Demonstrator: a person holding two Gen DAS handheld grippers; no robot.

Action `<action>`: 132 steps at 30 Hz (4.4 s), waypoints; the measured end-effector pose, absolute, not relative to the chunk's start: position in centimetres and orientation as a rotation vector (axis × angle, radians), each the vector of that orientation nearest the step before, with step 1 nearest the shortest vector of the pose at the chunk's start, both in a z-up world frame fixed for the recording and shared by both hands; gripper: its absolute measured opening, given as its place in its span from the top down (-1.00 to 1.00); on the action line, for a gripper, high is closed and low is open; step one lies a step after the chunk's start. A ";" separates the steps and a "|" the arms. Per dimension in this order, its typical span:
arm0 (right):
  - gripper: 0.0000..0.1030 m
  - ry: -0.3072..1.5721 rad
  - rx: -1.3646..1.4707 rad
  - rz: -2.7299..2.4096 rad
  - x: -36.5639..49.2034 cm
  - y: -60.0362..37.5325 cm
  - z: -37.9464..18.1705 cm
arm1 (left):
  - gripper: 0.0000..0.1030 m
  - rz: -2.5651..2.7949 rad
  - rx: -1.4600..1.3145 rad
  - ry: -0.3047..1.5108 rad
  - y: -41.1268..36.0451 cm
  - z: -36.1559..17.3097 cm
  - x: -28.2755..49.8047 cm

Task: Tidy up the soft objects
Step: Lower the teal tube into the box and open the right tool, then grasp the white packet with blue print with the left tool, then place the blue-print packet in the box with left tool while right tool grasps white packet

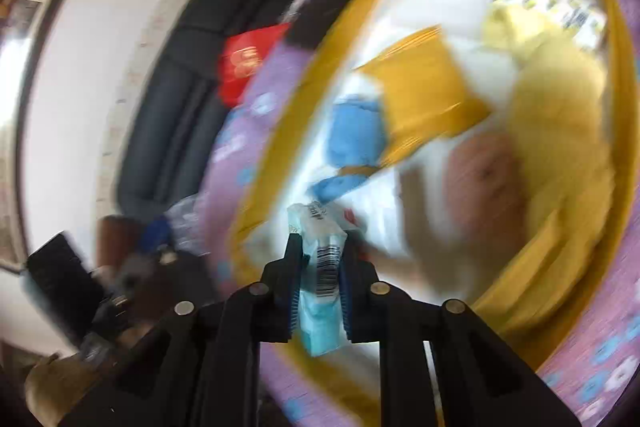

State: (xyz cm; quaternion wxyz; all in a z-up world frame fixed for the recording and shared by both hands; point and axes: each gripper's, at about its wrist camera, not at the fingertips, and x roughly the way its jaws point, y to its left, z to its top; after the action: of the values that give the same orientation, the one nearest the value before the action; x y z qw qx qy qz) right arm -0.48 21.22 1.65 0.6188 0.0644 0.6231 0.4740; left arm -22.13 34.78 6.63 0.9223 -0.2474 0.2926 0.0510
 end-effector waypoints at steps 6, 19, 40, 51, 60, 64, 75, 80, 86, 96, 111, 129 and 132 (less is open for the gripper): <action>0.69 1.311 0.092 0.940 2.8 21.9 2.5 | -0.23 0.099 -0.538 0.614 35.4 5.6 -21.5; 0.38 1.412 0.101 1.058 -0.4 24.6 0.8 | -0.26 0.097 -0.525 0.601 34.7 6.9 -22.1; -0.89 0.770 0.350 0.311 -0.7 -20.2 11.0 | -0.47 -0.396 -0.200 0.863 8.7 9.2 -9.8; -0.89 0.743 0.494 0.291 3.3 -25.4 3.4 | -0.52 -0.238 -0.031 1.035 3.2 1.9 -5.9; -0.89 0.752 0.483 0.294 2.9 -25.3 3.4 | -0.95 -0.297 0.051 1.054 1.7 1.1 -7.2; -0.89 0.747 0.477 0.299 2.7 -25.1 3.6 | -0.69 -0.371 0.071 0.932 1.2 5.3 -5.2; -0.89 0.782 0.480 0.295 3.5 -25.2 2.9 | -0.69 -0.488 0.043 0.913 -0.4 6.3 9.1; -0.89 0.794 0.508 0.290 3.9 -25.8 2.6 | -0.65 -0.513 0.030 0.964 -1.6 4.0 12.6; -0.89 0.813 0.521 0.274 4.3 -26.1 2.1 | 0.42 -0.514 -0.052 0.991 -0.5 3.7 12.6; -0.89 0.808 0.553 0.231 4.5 -27.3 1.6 | 0.48 -0.470 -0.123 0.816 3.4 9.8 6.4; -0.65 0.818 0.539 0.215 4.7 -27.0 0.9 | 0.47 -0.309 -0.299 0.681 14.4 11.8 -8.4; 0.67 0.933 0.362 0.217 7.6 -21.3 3.6 | 0.47 -0.104 -0.432 0.707 23.9 7.1 -12.2; 0.67 0.867 0.360 0.250 5.9 -21.0 6.9 | 0.47 -0.070 -0.425 0.731 24.1 6.3 -12.2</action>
State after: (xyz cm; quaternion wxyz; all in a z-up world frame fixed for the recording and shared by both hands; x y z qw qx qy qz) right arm 5.87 -21.03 6.87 0.8844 0.1729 0.4165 0.1202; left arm -12.22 24.13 6.30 0.9114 -0.2061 0.3546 -0.0340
